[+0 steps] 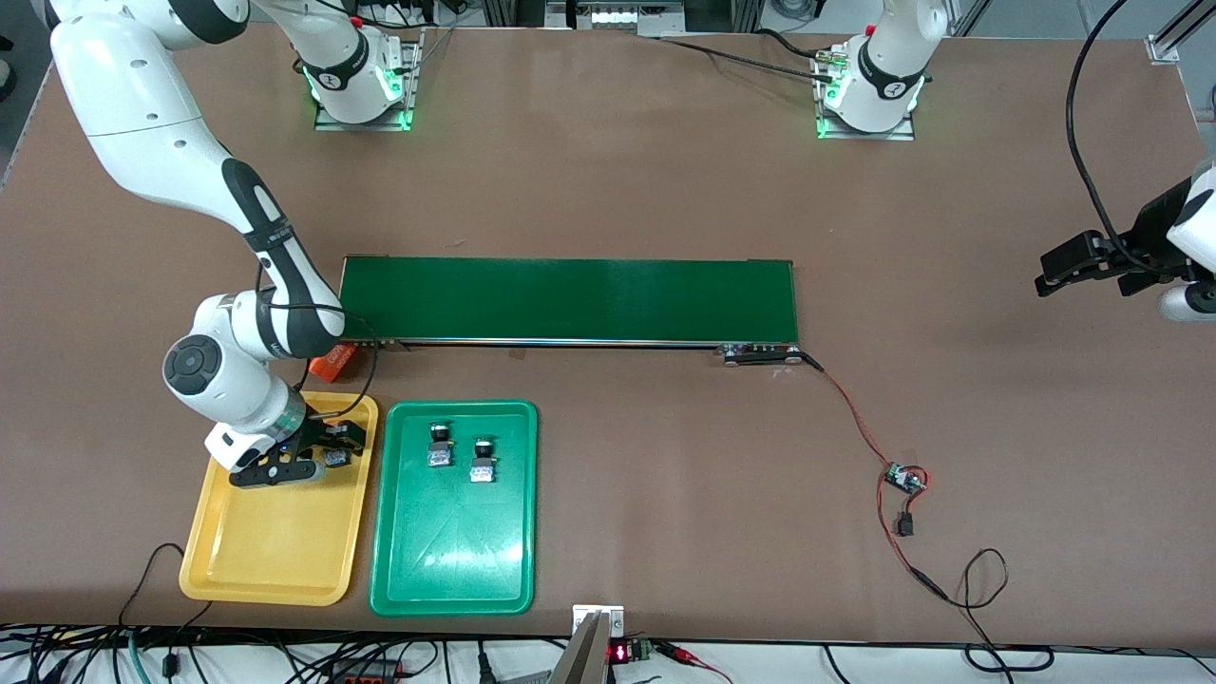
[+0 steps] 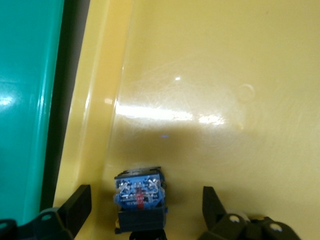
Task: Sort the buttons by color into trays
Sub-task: 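Lower the button into the yellow tray and open the right gripper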
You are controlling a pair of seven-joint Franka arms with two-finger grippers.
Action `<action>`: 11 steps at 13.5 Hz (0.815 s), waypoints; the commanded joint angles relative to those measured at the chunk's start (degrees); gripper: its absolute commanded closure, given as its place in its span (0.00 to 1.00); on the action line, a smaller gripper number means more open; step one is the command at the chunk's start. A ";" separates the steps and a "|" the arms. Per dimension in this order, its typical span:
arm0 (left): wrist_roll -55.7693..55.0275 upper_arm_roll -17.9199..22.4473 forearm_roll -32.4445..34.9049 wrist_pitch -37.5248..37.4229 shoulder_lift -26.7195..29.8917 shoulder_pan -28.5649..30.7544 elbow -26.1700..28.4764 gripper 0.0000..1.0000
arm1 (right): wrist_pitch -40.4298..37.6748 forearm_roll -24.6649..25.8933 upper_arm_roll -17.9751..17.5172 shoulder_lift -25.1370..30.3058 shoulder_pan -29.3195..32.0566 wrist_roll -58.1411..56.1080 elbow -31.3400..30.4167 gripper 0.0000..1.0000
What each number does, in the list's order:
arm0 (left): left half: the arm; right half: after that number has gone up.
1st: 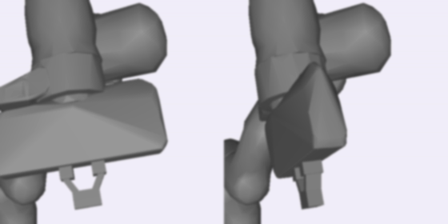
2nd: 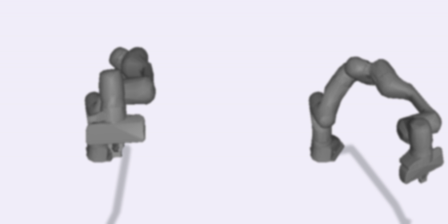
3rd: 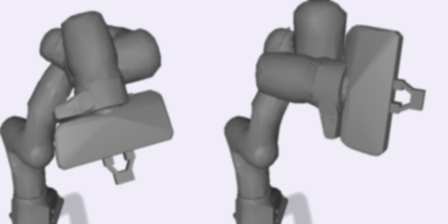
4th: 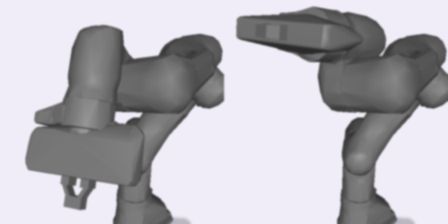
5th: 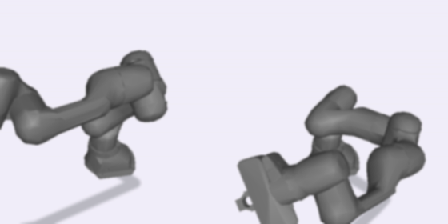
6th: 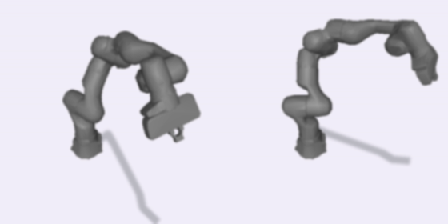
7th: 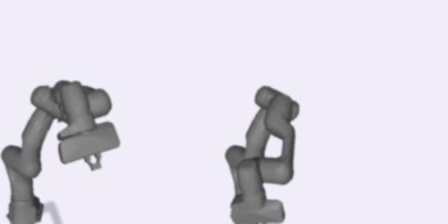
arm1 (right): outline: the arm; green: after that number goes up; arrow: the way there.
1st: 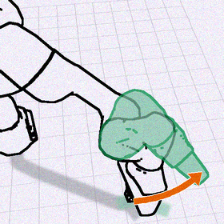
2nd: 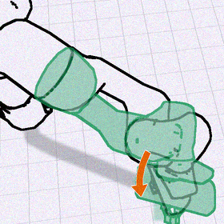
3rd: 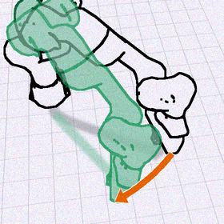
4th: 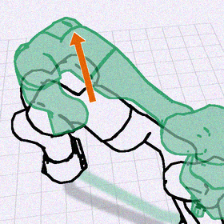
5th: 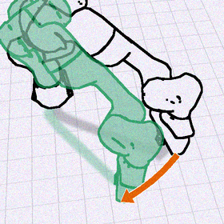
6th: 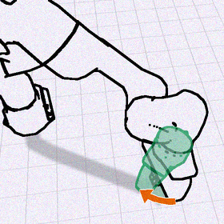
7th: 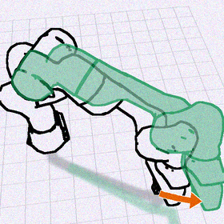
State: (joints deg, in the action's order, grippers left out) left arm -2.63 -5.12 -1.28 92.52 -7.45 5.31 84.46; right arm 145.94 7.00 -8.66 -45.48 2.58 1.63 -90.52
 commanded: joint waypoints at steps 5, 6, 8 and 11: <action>-0.36 -0.24 0.58 -1.46 2.53 0.23 2.46 0.00 | -24.06 -0.23 -0.66 12.94 1.20 -0.31 1.21 0.00; -0.27 -0.24 0.58 -1.73 2.79 0.23 2.46 0.00 | -29.86 -0.84 -0.74 13.65 1.11 -0.31 3.74 0.00; -0.27 -0.33 0.67 -1.65 2.79 0.14 2.46 0.00 | -40.60 -3.65 -0.57 16.81 0.94 -0.40 7.01 0.00; -0.27 -0.24 0.67 -2.43 2.79 0.23 2.46 0.00 | -47.64 -3.75 -0.39 23.92 0.76 -0.40 6.49 0.00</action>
State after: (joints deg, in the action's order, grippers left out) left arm -3.13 -5.15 -1.28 90.68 -6.15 5.30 85.48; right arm 102.64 4.21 -8.78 -25.71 3.12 1.59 -83.10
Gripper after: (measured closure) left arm 0.000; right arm 0.000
